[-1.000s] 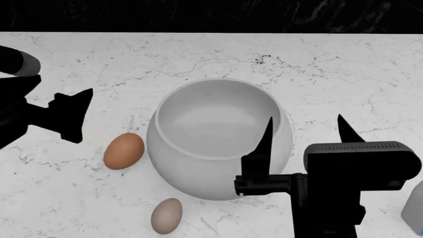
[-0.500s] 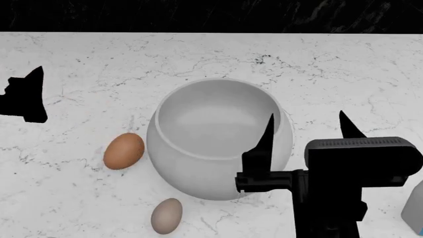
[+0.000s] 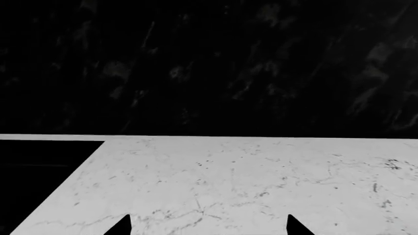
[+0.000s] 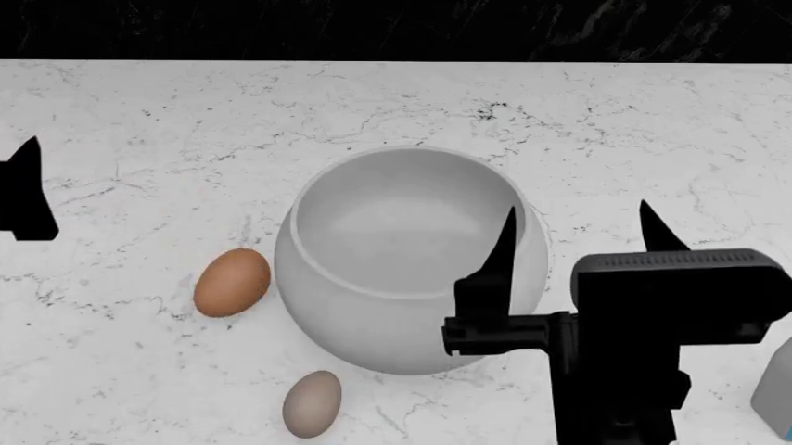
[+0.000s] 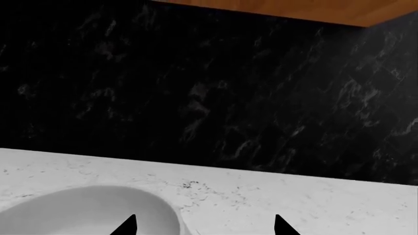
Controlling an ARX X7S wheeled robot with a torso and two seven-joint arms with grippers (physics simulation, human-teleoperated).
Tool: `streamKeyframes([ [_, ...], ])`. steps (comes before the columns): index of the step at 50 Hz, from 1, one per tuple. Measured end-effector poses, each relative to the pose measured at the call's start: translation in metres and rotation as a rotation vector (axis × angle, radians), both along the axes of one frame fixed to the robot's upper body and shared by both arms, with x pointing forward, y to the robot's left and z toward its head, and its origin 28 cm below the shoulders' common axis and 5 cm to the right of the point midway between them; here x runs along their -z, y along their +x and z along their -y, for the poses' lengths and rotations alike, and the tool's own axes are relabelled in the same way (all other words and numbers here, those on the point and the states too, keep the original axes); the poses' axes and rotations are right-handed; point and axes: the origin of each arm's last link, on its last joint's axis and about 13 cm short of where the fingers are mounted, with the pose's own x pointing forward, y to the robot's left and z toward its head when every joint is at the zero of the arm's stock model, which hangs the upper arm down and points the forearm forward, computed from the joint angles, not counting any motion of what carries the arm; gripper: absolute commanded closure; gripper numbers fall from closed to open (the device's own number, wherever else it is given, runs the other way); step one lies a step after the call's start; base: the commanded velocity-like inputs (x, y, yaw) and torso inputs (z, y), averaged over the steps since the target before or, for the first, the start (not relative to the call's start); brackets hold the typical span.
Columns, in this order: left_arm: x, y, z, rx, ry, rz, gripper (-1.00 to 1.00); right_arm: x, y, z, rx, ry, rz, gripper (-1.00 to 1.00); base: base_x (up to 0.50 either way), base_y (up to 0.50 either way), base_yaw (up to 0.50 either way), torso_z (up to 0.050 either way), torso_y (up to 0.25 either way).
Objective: Place the eggs and milk next to the bowl.
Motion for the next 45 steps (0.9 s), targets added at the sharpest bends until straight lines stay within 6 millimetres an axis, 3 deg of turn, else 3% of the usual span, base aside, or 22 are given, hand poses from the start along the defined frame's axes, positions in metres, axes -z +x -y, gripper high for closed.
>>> streamKeyframes([
  [27,0.012,0.001,0.000,-0.009,0.002,0.007,-1.00,-0.033,-0.022,0.003,0.084,0.038,-0.038,-1.00,0.00,0.00,0.00,0.000,0.000],
  [45,0.015,0.002,0.001,-0.010,0.002,0.012,-1.00,-0.041,-0.039,0.004,0.209,0.041,-0.075,-1.00,0.00,0.00,0.00,0.000,0.000],
])
